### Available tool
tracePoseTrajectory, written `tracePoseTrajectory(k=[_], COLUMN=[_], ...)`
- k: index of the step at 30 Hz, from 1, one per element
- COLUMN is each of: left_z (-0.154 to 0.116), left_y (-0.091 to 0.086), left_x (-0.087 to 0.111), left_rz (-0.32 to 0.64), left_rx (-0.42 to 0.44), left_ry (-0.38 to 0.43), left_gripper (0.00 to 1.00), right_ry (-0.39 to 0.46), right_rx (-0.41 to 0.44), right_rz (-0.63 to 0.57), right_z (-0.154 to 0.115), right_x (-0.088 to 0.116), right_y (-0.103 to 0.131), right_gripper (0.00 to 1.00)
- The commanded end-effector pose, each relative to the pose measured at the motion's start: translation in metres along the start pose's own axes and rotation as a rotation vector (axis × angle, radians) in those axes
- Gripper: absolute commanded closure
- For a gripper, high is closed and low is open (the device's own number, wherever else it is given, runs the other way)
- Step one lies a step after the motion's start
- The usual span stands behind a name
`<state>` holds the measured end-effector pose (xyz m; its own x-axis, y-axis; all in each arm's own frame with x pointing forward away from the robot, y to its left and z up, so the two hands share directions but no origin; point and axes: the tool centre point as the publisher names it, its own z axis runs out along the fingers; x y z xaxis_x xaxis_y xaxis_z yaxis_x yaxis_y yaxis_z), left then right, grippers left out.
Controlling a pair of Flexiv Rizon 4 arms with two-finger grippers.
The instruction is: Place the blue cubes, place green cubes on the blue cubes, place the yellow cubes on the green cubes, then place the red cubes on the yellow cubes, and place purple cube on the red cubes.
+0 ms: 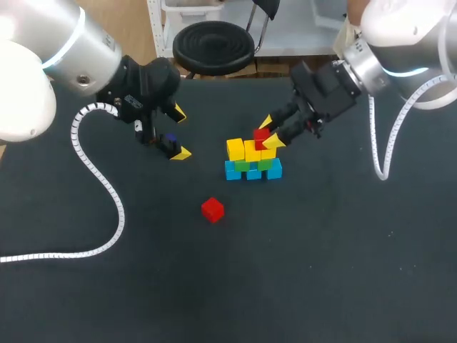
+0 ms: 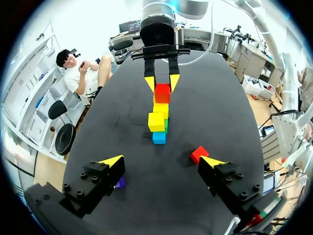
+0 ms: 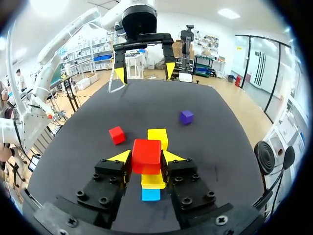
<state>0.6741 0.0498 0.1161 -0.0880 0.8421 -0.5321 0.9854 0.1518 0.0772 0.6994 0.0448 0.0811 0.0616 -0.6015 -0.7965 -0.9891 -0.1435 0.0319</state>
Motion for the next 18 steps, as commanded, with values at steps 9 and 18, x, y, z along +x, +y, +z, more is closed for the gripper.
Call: tracePoseTrajectory(k=[9, 18], left_z=[-0.0003, -0.0003], left_y=[0.0, 0.0], left_x=[-0.0006, -0.0006], left_rz=[-0.001, -0.001], left_rx=[-0.001, -0.001], left_ry=[0.005, 0.005], left_gripper=[0.0, 0.0], right_ry=[-0.008, -0.016], right_rx=[-0.007, 0.002], right_rz=[-0.009, -0.006], right_z=[0.0004, -0.0017], right_x=[-0.0001, 0.0003], right_y=[-0.0024, -0.0008], right_gripper=[0.06, 0.0])
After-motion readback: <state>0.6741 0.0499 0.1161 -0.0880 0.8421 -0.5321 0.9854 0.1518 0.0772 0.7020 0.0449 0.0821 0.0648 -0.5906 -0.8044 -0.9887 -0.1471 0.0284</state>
